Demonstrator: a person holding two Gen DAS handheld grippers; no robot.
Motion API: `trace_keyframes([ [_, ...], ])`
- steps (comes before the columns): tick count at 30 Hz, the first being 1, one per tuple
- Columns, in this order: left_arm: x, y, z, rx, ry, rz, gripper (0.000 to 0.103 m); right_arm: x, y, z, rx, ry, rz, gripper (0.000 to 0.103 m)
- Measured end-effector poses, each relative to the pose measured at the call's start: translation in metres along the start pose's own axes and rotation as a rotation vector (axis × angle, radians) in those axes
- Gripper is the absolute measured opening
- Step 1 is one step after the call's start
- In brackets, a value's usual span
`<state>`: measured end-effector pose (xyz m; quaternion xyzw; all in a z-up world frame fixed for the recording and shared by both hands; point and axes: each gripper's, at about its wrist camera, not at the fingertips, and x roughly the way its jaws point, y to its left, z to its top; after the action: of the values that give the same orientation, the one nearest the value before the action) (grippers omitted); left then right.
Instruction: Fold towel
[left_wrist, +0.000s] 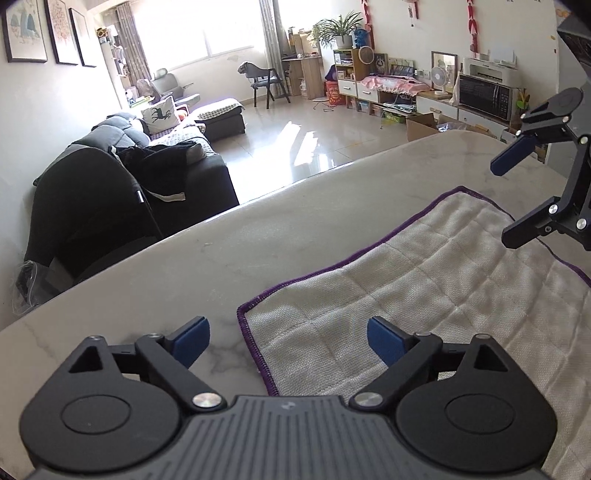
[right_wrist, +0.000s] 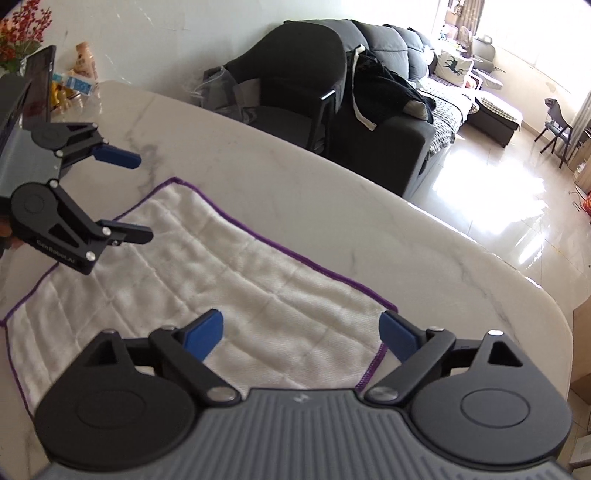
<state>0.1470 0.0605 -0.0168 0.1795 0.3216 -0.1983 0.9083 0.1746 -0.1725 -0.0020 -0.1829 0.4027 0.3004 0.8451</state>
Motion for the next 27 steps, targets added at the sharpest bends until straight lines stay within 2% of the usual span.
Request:
trace_keyframes([
  [1, -0.003, -0.003, -0.002, 0.024, -0.010, -0.030, 0.097, -0.001, 0.005, -0.001, -0.029, 0.000, 0.025, 0.102],
  [5, -0.013, -0.013, -0.009, 0.113, -0.042, -0.157, 0.097, -0.004, 0.028, -0.008, -0.153, -0.005, 0.116, 0.103],
  [10, -0.021, -0.022, -0.022, 0.165, -0.088, -0.359, 0.097, -0.004, 0.055, -0.014, -0.265, -0.039, 0.233, 0.103],
  [12, -0.024, -0.027, -0.030, 0.200, -0.118, -0.412, 0.097, -0.003, 0.065, -0.016, -0.303, -0.044, 0.273, 0.103],
  [14, -0.026, -0.033, -0.038, 0.243, -0.141, -0.446, 0.097, -0.001, 0.074, -0.019, -0.345, -0.046, 0.303, 0.102],
  [18, -0.020, -0.047, -0.052, 0.304, -0.120, -0.467, 0.097, 0.006, 0.088, -0.022, -0.395, -0.034, 0.342, 0.102],
  [25, -0.006, -0.063, -0.069, 0.345, -0.082, -0.488, 0.098, 0.016, 0.099, -0.029, -0.404, -0.020, 0.412, 0.102],
  [27, -0.005, -0.063, -0.074, 0.337, -0.104, -0.495, 0.098, 0.018, 0.099, -0.031, -0.402, -0.020, 0.417, 0.103],
])
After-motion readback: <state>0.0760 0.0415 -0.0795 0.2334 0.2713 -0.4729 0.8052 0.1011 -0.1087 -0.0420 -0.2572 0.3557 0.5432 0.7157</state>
